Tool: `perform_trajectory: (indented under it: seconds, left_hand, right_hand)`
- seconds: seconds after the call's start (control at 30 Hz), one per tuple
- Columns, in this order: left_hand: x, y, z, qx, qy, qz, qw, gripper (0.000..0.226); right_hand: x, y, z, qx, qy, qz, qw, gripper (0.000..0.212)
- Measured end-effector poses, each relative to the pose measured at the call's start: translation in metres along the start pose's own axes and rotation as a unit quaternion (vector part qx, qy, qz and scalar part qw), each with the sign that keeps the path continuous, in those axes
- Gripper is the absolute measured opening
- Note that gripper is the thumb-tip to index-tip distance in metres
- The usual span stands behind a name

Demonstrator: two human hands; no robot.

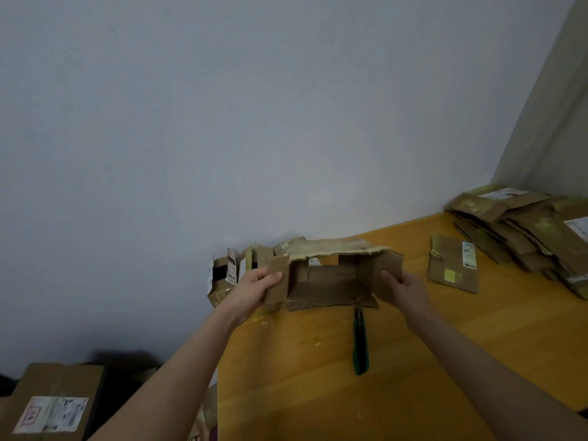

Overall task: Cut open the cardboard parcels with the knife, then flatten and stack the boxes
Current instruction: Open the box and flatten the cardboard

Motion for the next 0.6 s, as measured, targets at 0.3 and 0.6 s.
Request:
perform_trajectory:
  seconds: [0.3,0.6]
  left_hand:
    - [-0.002,0.024,-0.004,-0.141,-0.011,0.138,0.98,0.074]
    - [-0.003,0.013,0.001,-0.117,-0.007,0.014,0.993,0.073]
  right_hand:
    - [-0.009,-0.011,-0.025,0.087,0.12,-0.013,0.989,0.017]
    - [-0.006,-0.036,-0.026,0.022,0.234,-0.126,0.964,0.049]
Point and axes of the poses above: each hand's wrist, its own x-axis towards the middle knuckle, its own z-axis out of the back of the hand, y = z × x, the point moved 9 cm from there along x, towards the middle knuckle, and after that the axes turned 6 degrees about -z, right-handed, at the moved point
